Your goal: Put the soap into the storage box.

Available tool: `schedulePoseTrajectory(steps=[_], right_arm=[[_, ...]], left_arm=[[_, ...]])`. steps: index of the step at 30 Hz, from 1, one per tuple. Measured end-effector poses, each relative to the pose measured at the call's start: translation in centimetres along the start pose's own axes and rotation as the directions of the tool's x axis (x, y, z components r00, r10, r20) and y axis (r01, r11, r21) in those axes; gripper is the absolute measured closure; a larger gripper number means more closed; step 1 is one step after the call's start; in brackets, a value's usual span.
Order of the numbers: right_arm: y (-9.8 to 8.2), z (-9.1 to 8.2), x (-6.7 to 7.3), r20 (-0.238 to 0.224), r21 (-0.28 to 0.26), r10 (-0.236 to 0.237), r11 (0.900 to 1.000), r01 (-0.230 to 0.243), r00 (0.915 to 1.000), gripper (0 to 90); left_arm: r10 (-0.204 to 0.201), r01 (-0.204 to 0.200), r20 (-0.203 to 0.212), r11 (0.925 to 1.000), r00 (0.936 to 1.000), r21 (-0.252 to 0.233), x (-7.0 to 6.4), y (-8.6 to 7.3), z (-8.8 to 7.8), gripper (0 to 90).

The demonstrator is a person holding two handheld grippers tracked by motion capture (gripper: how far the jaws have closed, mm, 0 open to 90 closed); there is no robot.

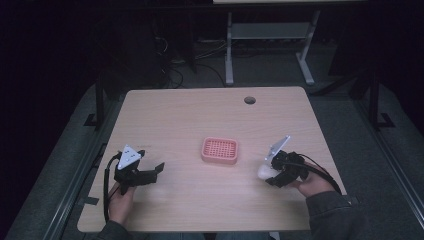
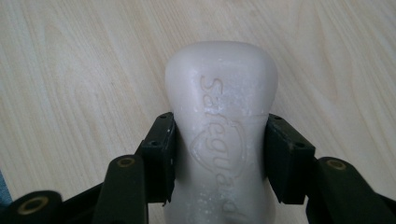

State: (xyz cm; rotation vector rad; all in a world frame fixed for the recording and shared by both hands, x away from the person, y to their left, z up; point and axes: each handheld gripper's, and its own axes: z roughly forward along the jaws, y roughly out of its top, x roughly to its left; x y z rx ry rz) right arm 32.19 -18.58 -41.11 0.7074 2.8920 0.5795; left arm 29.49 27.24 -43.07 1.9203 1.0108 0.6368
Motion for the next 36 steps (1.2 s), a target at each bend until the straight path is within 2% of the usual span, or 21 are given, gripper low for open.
schedulePoseTrajectory(steps=[8,18,36], right_arm=[[1.8,-0.1,-0.4,-0.019,0.002,-0.035,0.999,0.035,0.9992,48.8],[3.8,0.5,-0.6,-0.030,0.034,-0.075,0.997,0.076,0.9967,48.8],[6.5,0.3,-1.3,-0.057,-0.017,-0.109,0.994,0.108,0.9924,48.8]], left_arm=[[-0.002,0.002,0.000,1.0000,1.0000,-0.002,0.0,0.0,0.0,14.6],[-0.003,0.003,-0.003,1.0000,1.0000,0.002,0.0,0.0,0.0,14.6],[-0.003,0.003,0.000,1.0000,1.0000,0.002,0.0,0.0,0.0,14.6]])
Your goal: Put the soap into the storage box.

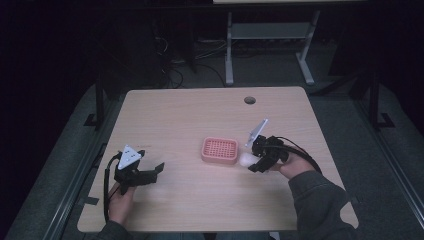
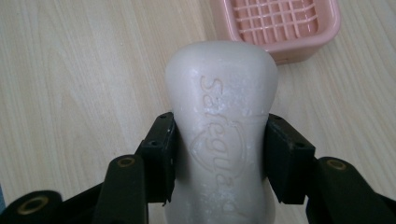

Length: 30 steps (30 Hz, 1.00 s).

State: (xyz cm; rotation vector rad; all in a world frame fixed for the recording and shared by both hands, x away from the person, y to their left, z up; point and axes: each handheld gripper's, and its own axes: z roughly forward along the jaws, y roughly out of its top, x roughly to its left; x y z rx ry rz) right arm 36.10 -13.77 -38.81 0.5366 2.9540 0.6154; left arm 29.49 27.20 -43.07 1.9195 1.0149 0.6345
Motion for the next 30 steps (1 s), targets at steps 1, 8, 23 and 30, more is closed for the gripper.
schedulePoseTrajectory(steps=[1,8,23,30], right_arm=[[0.1,0.1,0.0,-0.003,-0.001,0.004,1.000,-0.004,1.0000,48.8],[0.9,0.3,-0.4,-0.008,0.009,-0.011,1.000,0.011,0.9999,48.9],[2.7,0.2,-1.1,-0.051,-0.010,-0.024,1.000,0.023,0.9984,48.9],[3.4,0.4,-1.6,-0.059,-0.008,-0.025,1.000,0.025,0.9979,48.9]], left_arm=[[-0.001,0.001,0.001,1.0000,1.0000,-0.001,0.0,0.0,0.0,14.6],[0.001,-0.001,0.002,1.0000,1.0000,0.001,0.0,0.0,0.0,14.6],[-0.004,0.003,-0.008,0.9999,1.0000,-0.010,0.2,0.0,-0.1,14.6],[-0.004,0.003,-0.006,1.0000,1.0000,-0.004,0.2,0.0,-0.2,14.6]])
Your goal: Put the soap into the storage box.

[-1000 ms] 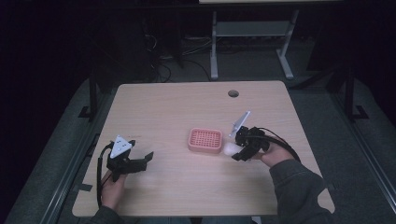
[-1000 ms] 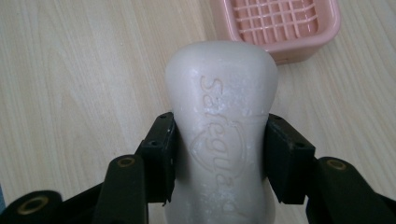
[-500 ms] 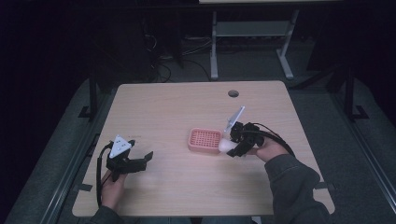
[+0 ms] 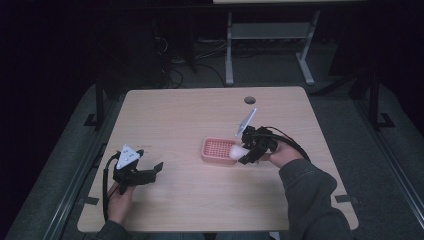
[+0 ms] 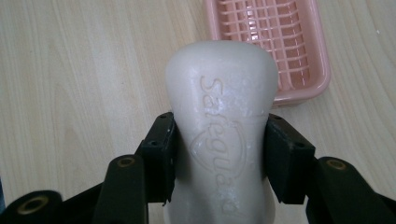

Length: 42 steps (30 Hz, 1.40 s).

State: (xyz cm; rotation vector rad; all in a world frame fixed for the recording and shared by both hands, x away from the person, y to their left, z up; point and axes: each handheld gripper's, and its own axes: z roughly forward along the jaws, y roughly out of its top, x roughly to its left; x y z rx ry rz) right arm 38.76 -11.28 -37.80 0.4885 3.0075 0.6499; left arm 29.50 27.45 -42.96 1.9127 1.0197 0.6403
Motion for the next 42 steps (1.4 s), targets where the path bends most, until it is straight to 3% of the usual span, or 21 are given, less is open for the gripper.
schedulePoseTrajectory(steps=[24,30,42], right_arm=[[3.2,-0.6,-1.0,0.008,0.014,-0.024,1.000,0.024,0.9997,48.9],[4.1,-0.1,-1.4,0.007,0.021,-0.030,0.999,0.030,0.9995,48.9],[5.7,2.4,-1.9,0.007,0.049,-0.046,0.998,0.045,0.9989,48.9]], left_arm=[[0.003,-0.003,0.003,1.0000,1.0000,-0.004,-0.1,0.0,0.0,14.6],[0.001,-0.001,0.004,1.0000,1.0000,-0.004,-0.1,0.0,0.0,14.6],[-0.004,0.004,0.006,1.0000,1.0000,-0.007,0.0,0.0,-0.1,14.6]])
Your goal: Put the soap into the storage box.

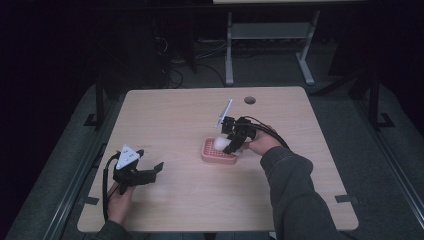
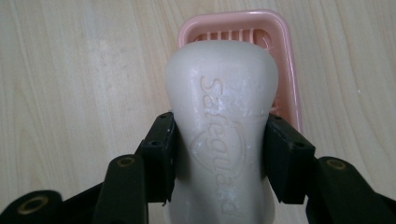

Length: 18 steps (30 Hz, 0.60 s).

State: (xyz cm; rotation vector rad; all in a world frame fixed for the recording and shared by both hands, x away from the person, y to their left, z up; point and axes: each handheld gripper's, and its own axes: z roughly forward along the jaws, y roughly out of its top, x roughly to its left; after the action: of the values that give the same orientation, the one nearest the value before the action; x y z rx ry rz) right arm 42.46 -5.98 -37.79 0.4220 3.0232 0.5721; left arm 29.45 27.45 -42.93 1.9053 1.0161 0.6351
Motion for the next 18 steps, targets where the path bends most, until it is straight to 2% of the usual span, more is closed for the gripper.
schedulePoseTrajectory(steps=[12,18], right_arm=[[0.8,1.8,-0.6,-0.002,0.022,0.009,1.000,-0.009,1.0000,48.9],[1.2,2.3,-0.8,0.013,0.023,0.008,1.000,-0.008,0.9999,48.9]], left_arm=[[0.000,0.000,0.001,1.0000,1.0000,0.000,0.0,0.0,0.0,14.6],[-0.001,0.001,0.003,1.0000,1.0000,-0.001,0.0,0.0,0.0,14.5]])
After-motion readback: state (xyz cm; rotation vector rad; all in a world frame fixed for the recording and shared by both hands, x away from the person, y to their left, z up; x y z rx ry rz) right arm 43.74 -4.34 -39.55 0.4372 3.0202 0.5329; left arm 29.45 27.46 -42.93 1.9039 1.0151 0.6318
